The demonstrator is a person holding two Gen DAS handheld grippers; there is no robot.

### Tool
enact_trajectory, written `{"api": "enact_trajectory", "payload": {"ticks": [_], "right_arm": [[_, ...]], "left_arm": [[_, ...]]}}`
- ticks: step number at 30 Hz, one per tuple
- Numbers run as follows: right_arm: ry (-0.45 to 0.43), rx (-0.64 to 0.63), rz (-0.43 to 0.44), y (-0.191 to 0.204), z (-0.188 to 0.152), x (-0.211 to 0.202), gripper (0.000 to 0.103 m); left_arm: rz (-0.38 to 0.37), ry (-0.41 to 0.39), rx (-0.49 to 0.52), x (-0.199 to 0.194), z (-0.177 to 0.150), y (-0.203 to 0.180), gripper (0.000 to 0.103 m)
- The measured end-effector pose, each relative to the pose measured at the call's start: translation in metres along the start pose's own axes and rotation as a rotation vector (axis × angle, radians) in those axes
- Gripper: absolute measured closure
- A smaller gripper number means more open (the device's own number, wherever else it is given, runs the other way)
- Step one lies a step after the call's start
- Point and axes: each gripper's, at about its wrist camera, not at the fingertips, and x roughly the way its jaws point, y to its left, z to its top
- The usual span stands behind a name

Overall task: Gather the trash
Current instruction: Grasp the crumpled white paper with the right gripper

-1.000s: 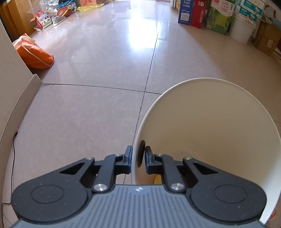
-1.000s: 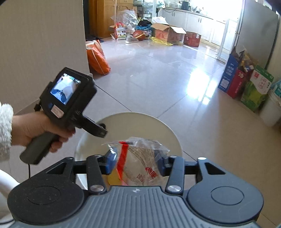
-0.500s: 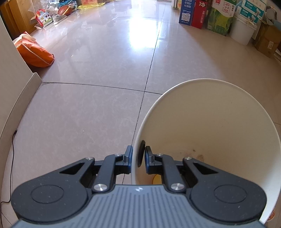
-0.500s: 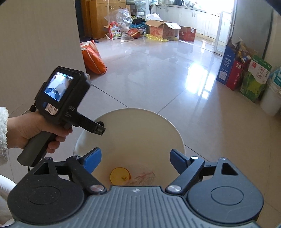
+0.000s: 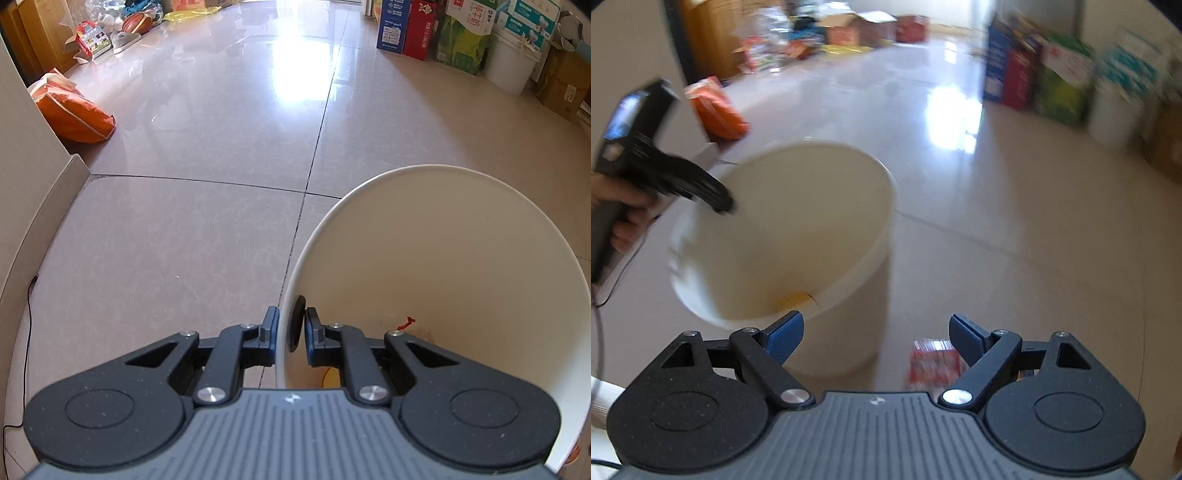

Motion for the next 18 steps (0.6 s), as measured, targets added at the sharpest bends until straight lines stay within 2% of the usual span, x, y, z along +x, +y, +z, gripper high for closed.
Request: {"api": "enact_trajectory", "payload": {"ticks": [4,7,14,18], "right_arm": [[-0.004,0.101,-0.072,-0.017,-0.052,0.015,0.014],[0.035,0.134,-0.131,-0.022,-0.090,0.031,0.014],[0.193,0.269,-0.234,-0.048,-0.179,0.078,0.014],[0.268,0.372,-0.282,-0.067,-0.216,0.103,0.014]], "left_arm": [[-0.002,0.001,-0.005,-0.001,0.000,0.000,0.090],[0.001,-0.005,0.006,-0.001,0.000,-0.001,0.090],[0.008,-0.008,0.016,-0.001,-0.001,-0.004,0.090],[0.004,-0.004,0.002,-0.001,0.000,-0.003,0.090]]}}
